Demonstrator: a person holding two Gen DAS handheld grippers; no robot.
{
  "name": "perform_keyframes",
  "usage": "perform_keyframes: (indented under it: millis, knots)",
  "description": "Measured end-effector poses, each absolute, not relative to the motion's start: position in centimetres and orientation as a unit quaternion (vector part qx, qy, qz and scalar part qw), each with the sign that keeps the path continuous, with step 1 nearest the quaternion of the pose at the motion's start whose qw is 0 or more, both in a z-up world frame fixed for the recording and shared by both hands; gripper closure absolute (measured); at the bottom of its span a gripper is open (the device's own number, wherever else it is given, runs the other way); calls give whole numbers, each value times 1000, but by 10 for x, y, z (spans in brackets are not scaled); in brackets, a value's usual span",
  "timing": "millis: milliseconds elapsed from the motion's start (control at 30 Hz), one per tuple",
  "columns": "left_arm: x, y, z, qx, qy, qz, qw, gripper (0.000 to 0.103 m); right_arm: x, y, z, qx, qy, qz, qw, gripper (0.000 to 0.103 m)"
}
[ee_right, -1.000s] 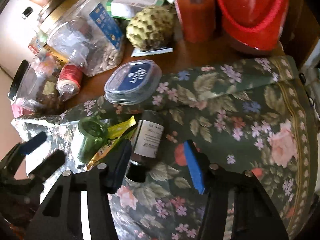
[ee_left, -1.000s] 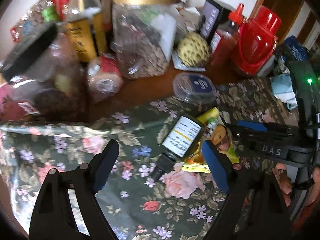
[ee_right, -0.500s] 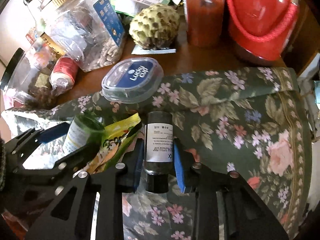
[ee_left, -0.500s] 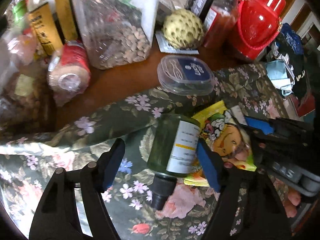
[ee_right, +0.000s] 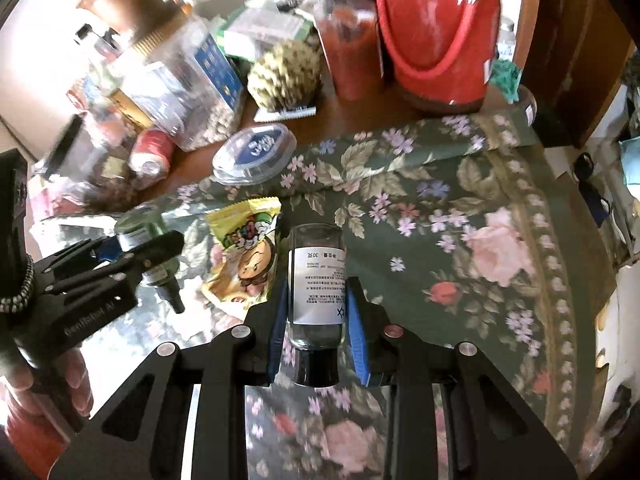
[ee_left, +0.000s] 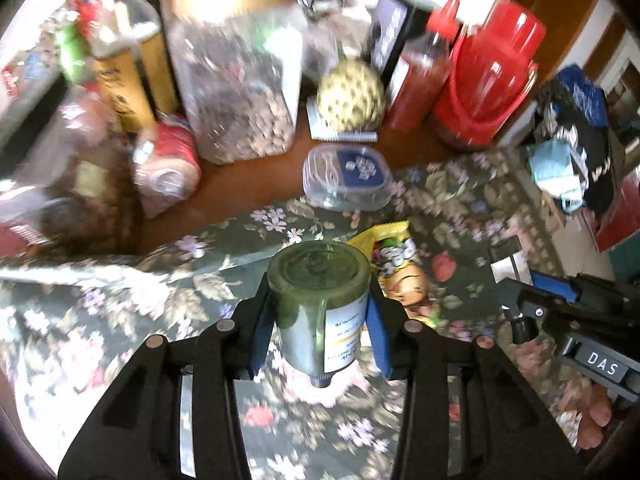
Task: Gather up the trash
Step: 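Grasp the clear glass bottle with the right tool while the left tool grasps the green jar, then carry the bottle with the right tool while the left tool carries the jar toward the bucket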
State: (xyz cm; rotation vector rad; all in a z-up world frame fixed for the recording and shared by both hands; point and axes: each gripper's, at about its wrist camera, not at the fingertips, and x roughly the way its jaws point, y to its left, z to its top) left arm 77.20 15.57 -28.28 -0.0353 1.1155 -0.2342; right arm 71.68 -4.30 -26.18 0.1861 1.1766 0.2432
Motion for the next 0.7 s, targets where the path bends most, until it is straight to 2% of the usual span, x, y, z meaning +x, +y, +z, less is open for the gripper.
perform_keyframes:
  millis: [433,700]
  knots:
    - [666,117,-153,-36,414,-54,908,62,674,-81,-171,98,473,170,859,77]
    - [584,70,-102,-32,354,-10,935,62,619,-128,-119,86,406,216,884,77]
